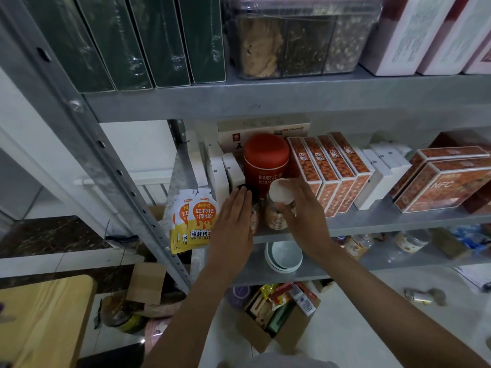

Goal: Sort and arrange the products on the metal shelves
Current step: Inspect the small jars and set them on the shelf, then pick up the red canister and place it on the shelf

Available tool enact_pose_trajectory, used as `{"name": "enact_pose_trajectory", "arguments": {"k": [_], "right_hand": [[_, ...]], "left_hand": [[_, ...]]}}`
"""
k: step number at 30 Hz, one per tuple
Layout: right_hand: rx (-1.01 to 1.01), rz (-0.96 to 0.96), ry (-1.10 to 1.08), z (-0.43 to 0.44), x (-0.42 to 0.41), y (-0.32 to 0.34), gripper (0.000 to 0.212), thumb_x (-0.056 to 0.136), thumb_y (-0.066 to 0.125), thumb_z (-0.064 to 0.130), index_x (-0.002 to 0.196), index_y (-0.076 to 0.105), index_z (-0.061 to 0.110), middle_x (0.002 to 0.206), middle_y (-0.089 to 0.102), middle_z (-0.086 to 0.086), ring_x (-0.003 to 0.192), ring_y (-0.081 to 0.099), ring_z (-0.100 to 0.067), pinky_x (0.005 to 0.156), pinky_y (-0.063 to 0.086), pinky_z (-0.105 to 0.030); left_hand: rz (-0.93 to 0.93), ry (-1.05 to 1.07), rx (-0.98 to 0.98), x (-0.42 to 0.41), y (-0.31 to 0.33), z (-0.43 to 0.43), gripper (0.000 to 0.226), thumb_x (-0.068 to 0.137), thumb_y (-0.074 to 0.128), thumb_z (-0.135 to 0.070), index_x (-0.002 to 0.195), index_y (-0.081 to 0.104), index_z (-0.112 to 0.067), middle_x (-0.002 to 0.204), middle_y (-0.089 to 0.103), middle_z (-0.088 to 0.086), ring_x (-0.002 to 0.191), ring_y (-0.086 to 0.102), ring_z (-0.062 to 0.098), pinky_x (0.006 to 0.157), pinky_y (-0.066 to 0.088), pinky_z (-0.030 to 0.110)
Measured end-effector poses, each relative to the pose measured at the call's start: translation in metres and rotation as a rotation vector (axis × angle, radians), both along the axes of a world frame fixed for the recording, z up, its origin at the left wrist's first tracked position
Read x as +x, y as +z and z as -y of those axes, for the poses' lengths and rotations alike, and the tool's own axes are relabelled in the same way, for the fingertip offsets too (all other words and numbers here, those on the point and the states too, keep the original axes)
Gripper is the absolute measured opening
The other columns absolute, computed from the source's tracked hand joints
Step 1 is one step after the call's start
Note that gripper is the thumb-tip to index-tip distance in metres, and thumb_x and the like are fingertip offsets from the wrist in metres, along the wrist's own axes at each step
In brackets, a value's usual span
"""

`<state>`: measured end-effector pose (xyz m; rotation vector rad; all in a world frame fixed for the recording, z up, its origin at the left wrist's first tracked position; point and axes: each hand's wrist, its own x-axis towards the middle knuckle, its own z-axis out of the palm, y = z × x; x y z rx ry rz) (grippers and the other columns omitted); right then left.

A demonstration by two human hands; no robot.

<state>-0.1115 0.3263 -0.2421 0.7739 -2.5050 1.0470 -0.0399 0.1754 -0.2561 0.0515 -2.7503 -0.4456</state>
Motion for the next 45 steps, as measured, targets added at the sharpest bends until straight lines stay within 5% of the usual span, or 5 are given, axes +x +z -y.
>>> {"name": "enact_pose_trajectory", "arguments": {"k": [13, 20, 27, 35, 45], "right_hand": [[0.279, -0.058, -0.129, 0.013, -0.006, 0.004, 0.039, 0.09, 0.068, 0.017, 0.123, 0.059, -0.001, 0.143, 0.044, -0.021, 0.133, 0.044, -0.036, 0.094, 0.052, -0.047], [0.248, -0.091, -0.162, 0.032, -0.047, 0.044, 0.052, 0.09, 0.067, 0.03, 0.136, 0.052, 0.011, 0.145, 0.042, -0.017, 0.133, 0.039, -0.033, 0.106, 0.039, -0.042], [0.691, 0.271, -0.124, 0.061, -0.115, 0.071, 0.09, 0.084, 0.054, 0.069, 0.154, 0.015, 0.029, 0.161, 0.016, -0.016, 0.145, 0.016, -0.042, 0.117, 0.015, -0.057], [0.784, 0.378, -0.156, 0.078, -0.137, 0.063, 0.131, 0.067, 0.071, 0.073, 0.154, -0.008, 0.016, 0.161, -0.004, -0.022, 0.147, -0.005, -0.044, 0.115, -0.003, -0.065], [0.513, 0.165, -0.107, 0.067, -0.132, 0.042, 0.121, 0.06, 0.082, 0.063, 0.15, 0.018, 0.015, 0.154, 0.025, -0.02, 0.141, 0.025, -0.041, 0.116, 0.021, -0.052]], "left_hand": [[-0.045, -0.071, 0.134, -0.002, -0.003, 0.01, 0.058, 0.1, 0.042, -0.03, 0.152, 0.026, -0.008, 0.16, 0.023, 0.008, 0.149, 0.017, 0.022, 0.122, 0.009, 0.035], [0.048, -0.003, -0.026, -0.042, 0.017, 0.031, 0.094, 0.083, -0.008, -0.074, 0.156, 0.008, -0.016, 0.164, -0.002, 0.006, 0.15, -0.008, 0.021, 0.123, -0.001, 0.041], [0.282, 0.024, -0.09, -0.073, 0.014, 0.042, 0.089, 0.091, 0.026, -0.071, 0.156, -0.002, -0.016, 0.163, -0.011, 0.011, 0.149, -0.015, 0.026, 0.119, -0.009, 0.04], [0.285, 0.018, -0.146, -0.075, 0.013, 0.041, 0.088, 0.093, 0.023, -0.069, 0.155, -0.002, -0.012, 0.163, -0.009, 0.014, 0.15, -0.01, 0.029, 0.12, -0.006, 0.041], [0.312, 0.013, -0.142, -0.081, 0.012, 0.043, 0.089, 0.093, 0.023, -0.07, 0.155, -0.003, -0.012, 0.162, -0.01, 0.014, 0.15, -0.011, 0.029, 0.119, -0.009, 0.042]]}}
